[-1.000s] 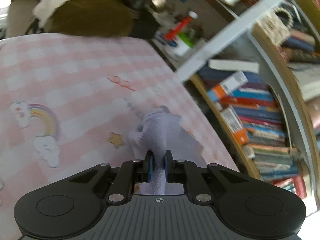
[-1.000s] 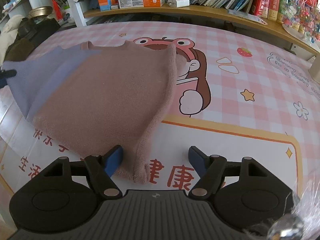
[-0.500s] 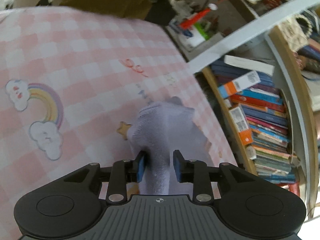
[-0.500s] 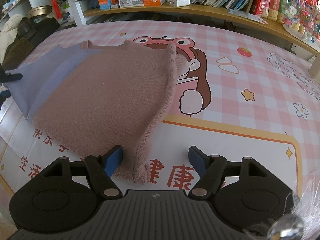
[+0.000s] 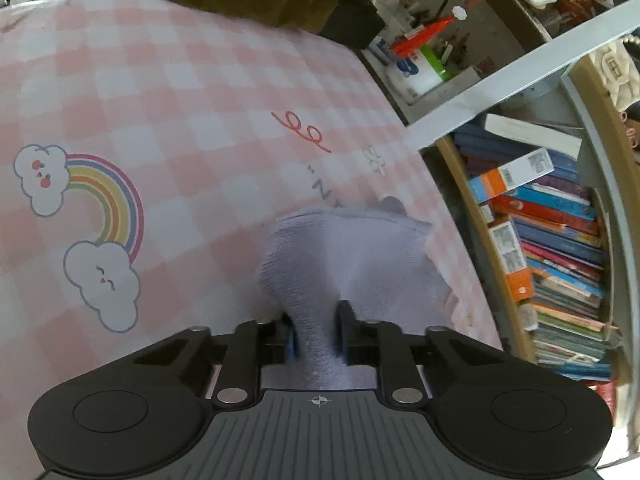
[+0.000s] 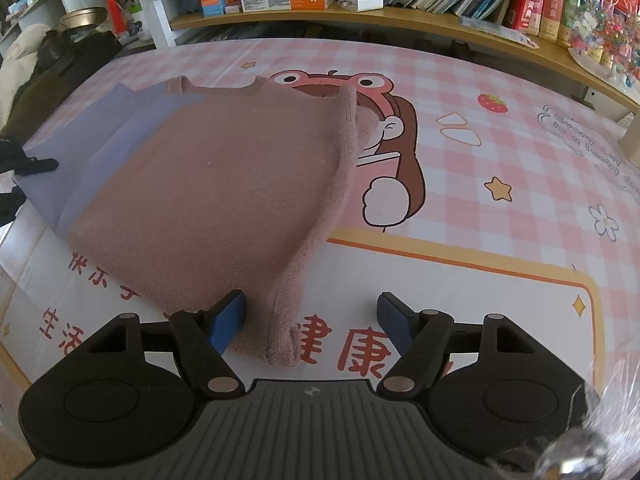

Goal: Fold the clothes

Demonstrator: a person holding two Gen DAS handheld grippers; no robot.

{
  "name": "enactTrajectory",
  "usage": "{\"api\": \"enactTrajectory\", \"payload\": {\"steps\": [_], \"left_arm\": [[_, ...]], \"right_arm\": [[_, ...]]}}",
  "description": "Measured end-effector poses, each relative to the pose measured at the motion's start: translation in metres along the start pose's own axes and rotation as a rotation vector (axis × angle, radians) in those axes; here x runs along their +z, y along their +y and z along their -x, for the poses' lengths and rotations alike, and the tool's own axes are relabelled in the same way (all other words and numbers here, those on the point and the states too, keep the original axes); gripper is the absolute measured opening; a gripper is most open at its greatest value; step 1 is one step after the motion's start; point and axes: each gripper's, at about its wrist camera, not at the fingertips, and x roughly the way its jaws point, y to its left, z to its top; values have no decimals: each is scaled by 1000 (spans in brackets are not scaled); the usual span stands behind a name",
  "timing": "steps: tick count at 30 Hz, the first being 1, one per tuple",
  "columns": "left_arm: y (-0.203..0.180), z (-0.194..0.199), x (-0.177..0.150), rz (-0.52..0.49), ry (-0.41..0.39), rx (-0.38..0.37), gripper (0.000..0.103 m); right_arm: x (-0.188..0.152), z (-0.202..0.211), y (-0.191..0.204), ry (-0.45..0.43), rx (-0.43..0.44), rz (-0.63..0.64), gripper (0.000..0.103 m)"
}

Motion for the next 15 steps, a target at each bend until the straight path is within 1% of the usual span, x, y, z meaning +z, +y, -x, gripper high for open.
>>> {"api": "enactTrajectory", "payload": {"steps": [2,5,7,10,15], "left_arm": [[-3,6,-2,-21,-18,-13,14],[3,17,-1,-24,-34,-42,14],[10,20,1,-19,-39,-41,14],[22,22,4,5,-43,-22,14],[24,33,4,-2,-60,-29,14]], "right_arm": [[-1,1,1,0,-2,3,70],[-1,1,2,1,11,4,68],[-1,1,4,5,30,5,68],[-1,2,12,6,57,28,66],[-1,7,18,-20,86,39,53]]}}
